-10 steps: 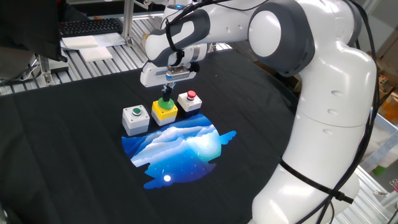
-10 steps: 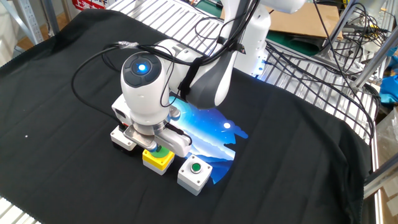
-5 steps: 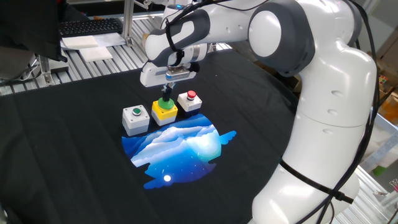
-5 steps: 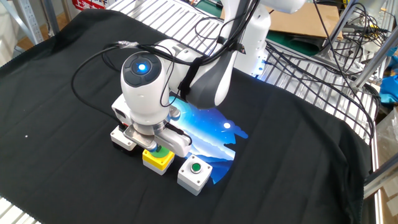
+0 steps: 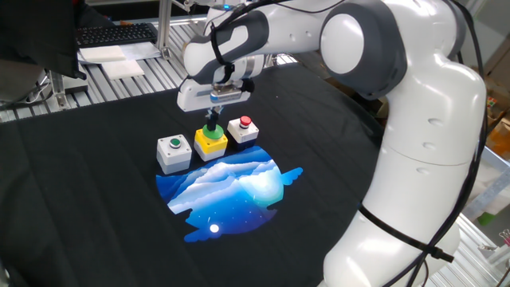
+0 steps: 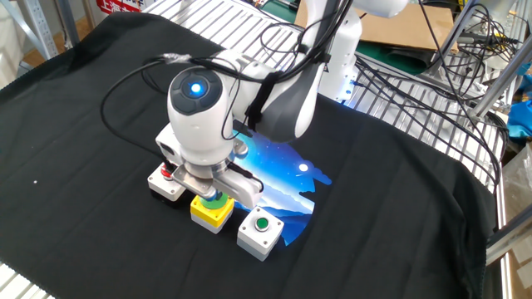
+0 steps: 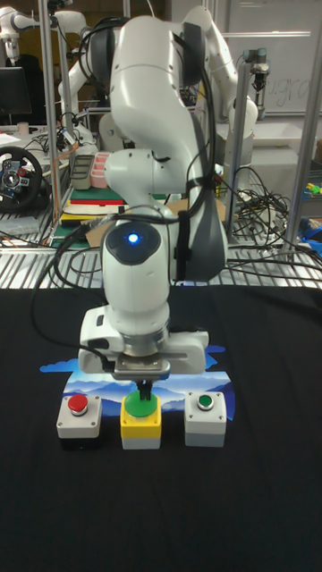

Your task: Press three buttons from left to right in sequence

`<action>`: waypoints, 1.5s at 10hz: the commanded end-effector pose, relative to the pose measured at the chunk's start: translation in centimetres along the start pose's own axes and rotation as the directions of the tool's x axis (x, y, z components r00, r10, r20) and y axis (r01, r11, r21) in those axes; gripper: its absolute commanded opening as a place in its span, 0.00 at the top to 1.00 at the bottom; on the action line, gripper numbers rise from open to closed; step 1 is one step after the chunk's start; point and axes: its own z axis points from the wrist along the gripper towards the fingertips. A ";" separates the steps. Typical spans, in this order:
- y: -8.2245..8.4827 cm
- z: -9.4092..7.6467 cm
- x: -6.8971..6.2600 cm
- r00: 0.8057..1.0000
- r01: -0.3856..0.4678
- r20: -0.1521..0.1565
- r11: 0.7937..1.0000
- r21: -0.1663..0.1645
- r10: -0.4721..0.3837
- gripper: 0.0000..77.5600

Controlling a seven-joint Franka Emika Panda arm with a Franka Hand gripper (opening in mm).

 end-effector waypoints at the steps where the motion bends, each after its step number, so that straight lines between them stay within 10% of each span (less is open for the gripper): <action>1: 0.4 -3.3 -0.3 1.000 0.013 0.011 1.000 -0.012 -0.013 1.00; 3: 1.0 -5.8 -0.2 0.999 0.029 0.014 1.000 -0.010 -0.029 1.00; 10: 3.5 -4.6 0.3 0.994 0.057 0.091 0.998 -0.001 -0.057 1.00; 15: 6.4 -5.0 0.6 0.996 -0.012 0.092 1.000 -0.005 0.012 1.00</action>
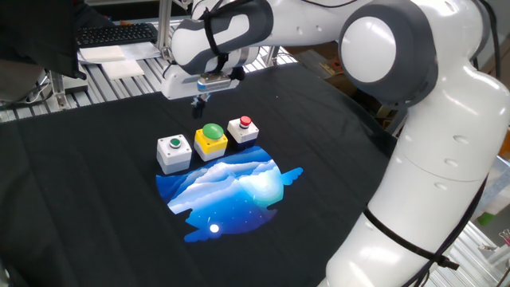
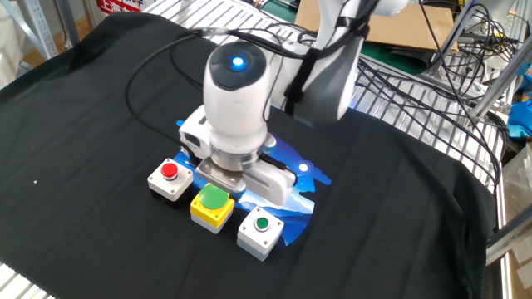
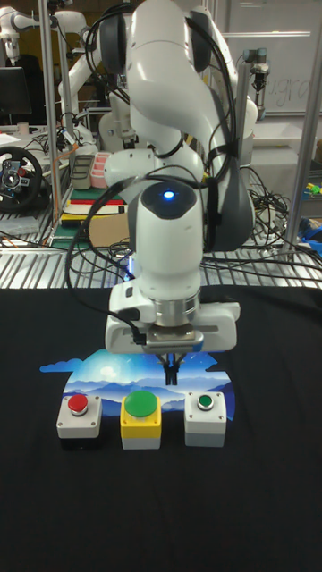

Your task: Press three buttons from left to right in sequence

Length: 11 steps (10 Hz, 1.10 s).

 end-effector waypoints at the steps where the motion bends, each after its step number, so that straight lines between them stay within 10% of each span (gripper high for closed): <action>1: 1.6 -0.4 0.0 0.999 -0.046 0.007 0.999 -0.001 0.046 1.00; 11: 3.2 -0.2 -0.6 0.996 -0.082 0.020 0.997 -0.003 0.082 1.00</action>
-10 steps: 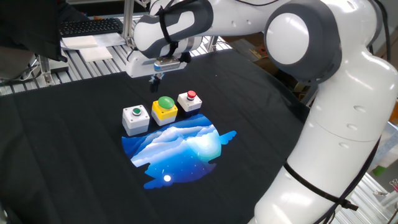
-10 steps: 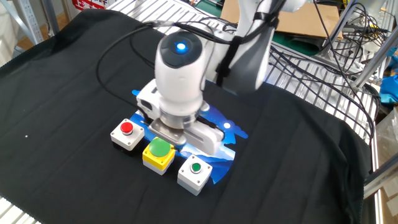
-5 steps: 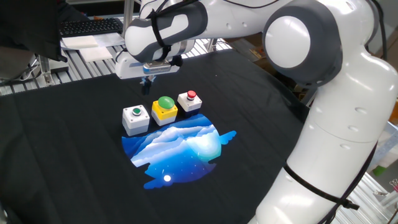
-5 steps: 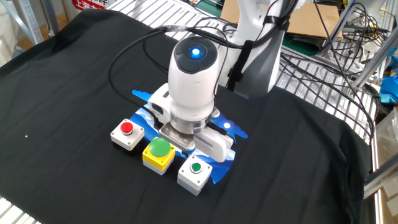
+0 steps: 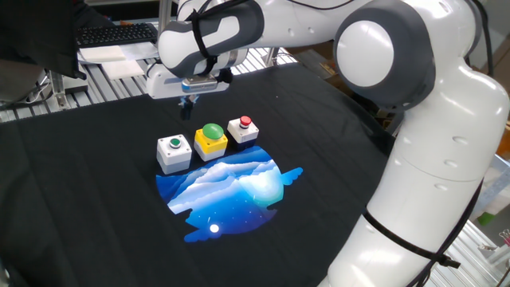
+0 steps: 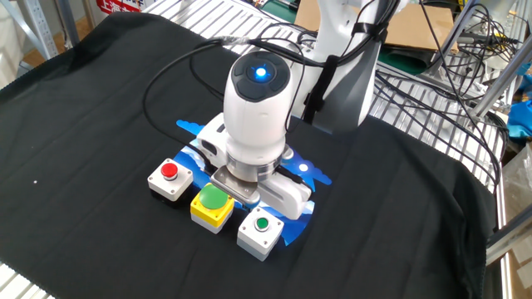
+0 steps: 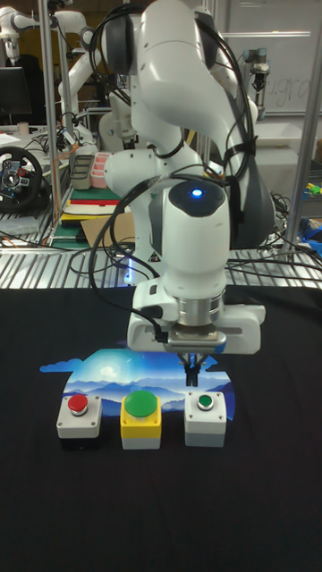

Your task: Press three buttons from left to right in sequence

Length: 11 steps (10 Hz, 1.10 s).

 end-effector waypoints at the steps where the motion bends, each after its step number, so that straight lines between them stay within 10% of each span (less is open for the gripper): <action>1: 0.2 -0.2 -0.1 1.000 -0.018 0.012 1.000 0.005 0.018 1.00; 9: 0.3 -0.4 -0.1 0.999 -0.013 0.031 1.000 0.018 0.013 1.00; 10: 0.3 -0.4 -0.1 0.999 -0.013 0.031 1.000 0.018 0.013 0.00; 11: 0.3 -0.4 -0.1 0.999 -0.013 0.031 1.000 0.018 0.013 0.00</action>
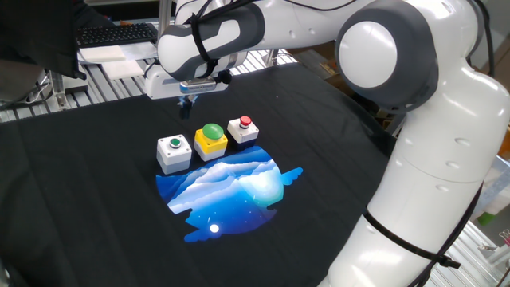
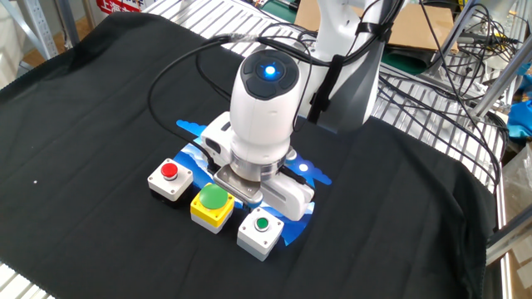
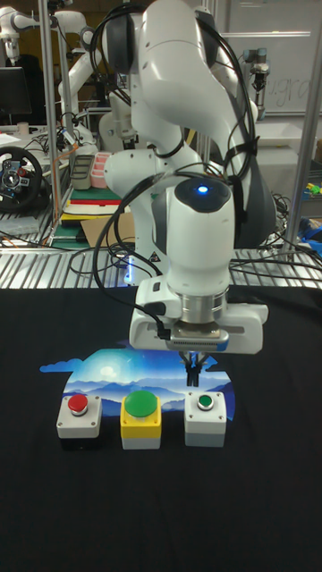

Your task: Press three buttons from left to right in sequence

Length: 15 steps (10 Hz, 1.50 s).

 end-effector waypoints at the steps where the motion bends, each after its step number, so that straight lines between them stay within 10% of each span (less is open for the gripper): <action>1: 0.1 -0.2 0.0 1.000 0.000 0.004 1.000 0.000 0.000 0.00; 15: 1.1 -1.2 1.0 0.999 0.035 -0.010 0.999 -0.017 -0.035 0.00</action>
